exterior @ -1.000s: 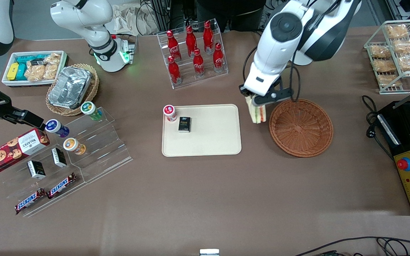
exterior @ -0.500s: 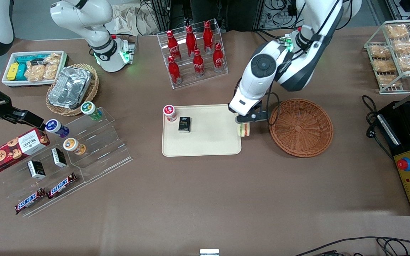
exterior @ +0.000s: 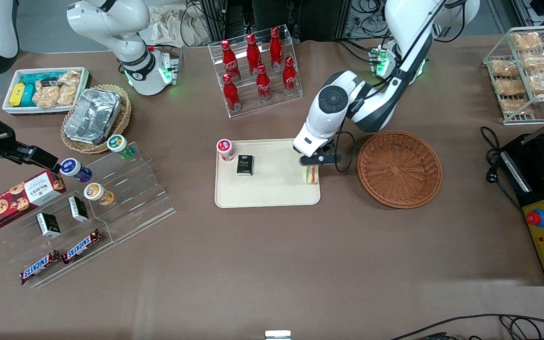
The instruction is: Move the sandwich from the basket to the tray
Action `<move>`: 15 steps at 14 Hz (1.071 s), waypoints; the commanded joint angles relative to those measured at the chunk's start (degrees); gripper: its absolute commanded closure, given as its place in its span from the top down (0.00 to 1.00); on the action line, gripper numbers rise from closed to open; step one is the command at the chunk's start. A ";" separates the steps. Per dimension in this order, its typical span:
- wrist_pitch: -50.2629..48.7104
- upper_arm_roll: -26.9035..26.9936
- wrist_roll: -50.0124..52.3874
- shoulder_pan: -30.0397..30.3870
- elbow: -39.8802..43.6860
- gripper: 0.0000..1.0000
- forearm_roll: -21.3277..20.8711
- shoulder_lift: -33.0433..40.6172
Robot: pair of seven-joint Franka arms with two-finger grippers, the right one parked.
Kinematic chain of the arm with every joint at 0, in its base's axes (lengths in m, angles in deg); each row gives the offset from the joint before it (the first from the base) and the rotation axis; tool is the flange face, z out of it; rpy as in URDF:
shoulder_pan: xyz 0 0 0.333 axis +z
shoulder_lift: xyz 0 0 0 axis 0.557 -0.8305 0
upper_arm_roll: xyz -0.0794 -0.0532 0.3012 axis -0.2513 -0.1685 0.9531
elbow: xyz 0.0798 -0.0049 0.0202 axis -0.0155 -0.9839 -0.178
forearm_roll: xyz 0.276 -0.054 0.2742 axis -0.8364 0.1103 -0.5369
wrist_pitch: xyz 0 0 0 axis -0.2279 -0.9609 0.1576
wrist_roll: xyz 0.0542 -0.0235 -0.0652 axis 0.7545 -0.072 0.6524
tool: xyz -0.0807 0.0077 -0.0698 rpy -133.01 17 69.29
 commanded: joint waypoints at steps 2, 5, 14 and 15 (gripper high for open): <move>2.41 1.52 3.54 -2.47 0.75 0.00 -4.45 -3.21; 3.56 2.23 3.73 -2.99 0.75 0.00 -5.08 -4.35; 3.04 2.75 3.90 -2.73 2.16 1.00 -9.03 -2.18; 1.73 3.19 4.95 -2.56 2.16 1.00 -8.95 1.06</move>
